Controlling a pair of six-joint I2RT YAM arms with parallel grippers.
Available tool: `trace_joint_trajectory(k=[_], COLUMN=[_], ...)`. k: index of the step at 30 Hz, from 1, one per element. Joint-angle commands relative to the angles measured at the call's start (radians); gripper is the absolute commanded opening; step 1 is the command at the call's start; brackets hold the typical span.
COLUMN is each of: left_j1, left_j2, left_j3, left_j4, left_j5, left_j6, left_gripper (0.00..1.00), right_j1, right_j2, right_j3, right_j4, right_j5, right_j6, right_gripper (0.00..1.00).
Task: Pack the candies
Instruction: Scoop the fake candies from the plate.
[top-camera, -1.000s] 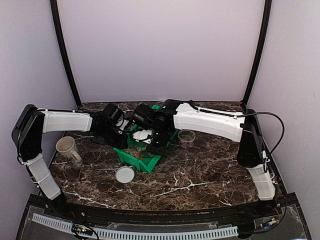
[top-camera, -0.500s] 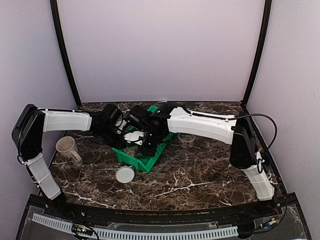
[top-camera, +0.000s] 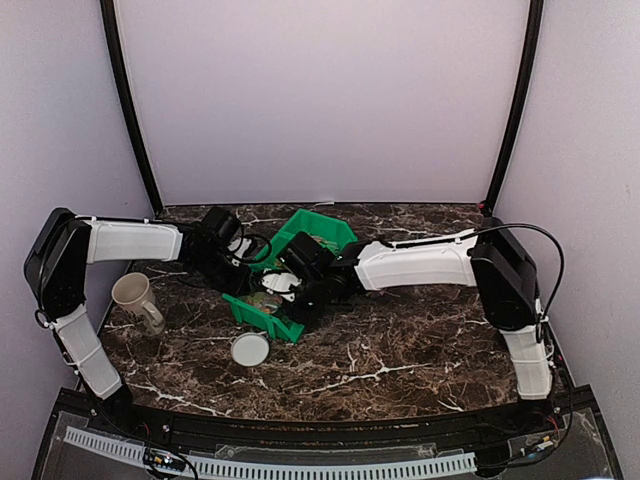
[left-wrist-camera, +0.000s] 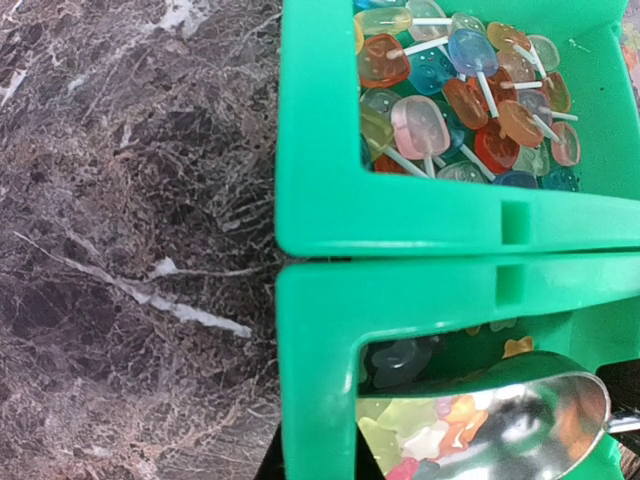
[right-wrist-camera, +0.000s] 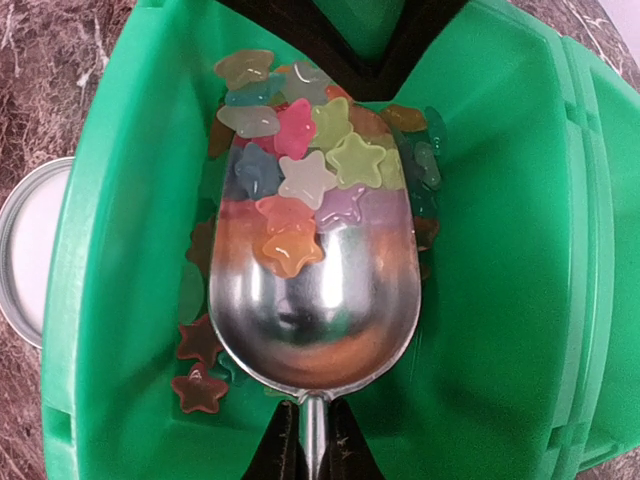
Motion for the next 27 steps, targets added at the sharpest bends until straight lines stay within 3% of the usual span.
trace_joint_trajectory(k=[1, 12, 27], left_j1=[-0.02, -0.01, 0.008], left_j2=[-0.109, -0.096, -0.096], left_j3=[0.072, 0.08, 0.083], left_j4=[0.221, 0.198, 0.183], left_j5=[0.166, 0.139, 0.12], left_j6=[-0.055, -0.056, -0.062], left_gripper=[0.0, 0.0, 0.0], right_j1=[-0.008, -0.045, -0.077], right_j2=[0.004, -0.107, -0.216], right_j3=[-0.177, -0.365, -0.519], right_j4=[0.202, 0.444, 0.586], right_j5=[-0.043, 0.008, 0.034], right_j6=[0.07, 0.13, 0.153], right_gripper=[0.0, 0.0, 0.0])
